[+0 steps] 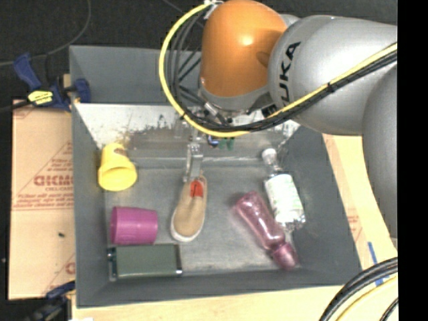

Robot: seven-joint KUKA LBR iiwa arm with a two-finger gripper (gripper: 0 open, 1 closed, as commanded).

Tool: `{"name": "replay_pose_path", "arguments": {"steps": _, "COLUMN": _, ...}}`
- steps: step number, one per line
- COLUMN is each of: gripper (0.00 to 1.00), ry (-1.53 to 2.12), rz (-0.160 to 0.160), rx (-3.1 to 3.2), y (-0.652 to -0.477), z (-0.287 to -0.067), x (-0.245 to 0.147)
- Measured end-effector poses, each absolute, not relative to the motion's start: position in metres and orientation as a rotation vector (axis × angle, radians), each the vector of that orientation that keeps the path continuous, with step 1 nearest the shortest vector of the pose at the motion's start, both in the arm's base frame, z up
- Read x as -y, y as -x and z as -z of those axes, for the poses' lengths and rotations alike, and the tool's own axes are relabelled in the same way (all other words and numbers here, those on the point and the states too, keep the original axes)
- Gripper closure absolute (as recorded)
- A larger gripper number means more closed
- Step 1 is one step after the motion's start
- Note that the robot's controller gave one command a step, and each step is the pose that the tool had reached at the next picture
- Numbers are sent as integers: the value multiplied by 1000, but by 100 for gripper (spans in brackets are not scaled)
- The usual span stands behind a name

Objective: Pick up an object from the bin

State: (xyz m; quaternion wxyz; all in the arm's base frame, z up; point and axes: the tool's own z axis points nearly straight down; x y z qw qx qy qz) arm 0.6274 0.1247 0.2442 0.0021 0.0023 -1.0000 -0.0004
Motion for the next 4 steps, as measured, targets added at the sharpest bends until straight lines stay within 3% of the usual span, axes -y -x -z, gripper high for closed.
{"name": "replay_pose_path", "arguments": {"steps": 1, "gripper": 0, "ry": -3, "rz": 3, "rx": 3146, "y": -629, "z": -250, "x": -124}}
{"name": "replay_pose_path", "arguments": {"steps": 2, "gripper": 0, "ry": -105, "rz": 2, "rx": 3144, "y": -625, "z": -168, "x": -122}}
{"name": "replay_pose_path", "arguments": {"steps": 3, "gripper": 0, "ry": -175, "rz": 1, "rx": 3140, "y": -611, "z": -177, "x": -45}}
{"name": "replay_pose_path", "arguments": {"steps": 4, "gripper": 0, "ry": -175, "rz": 2, "rx": 3145, "y": -582, "z": -141, "x": -61}}
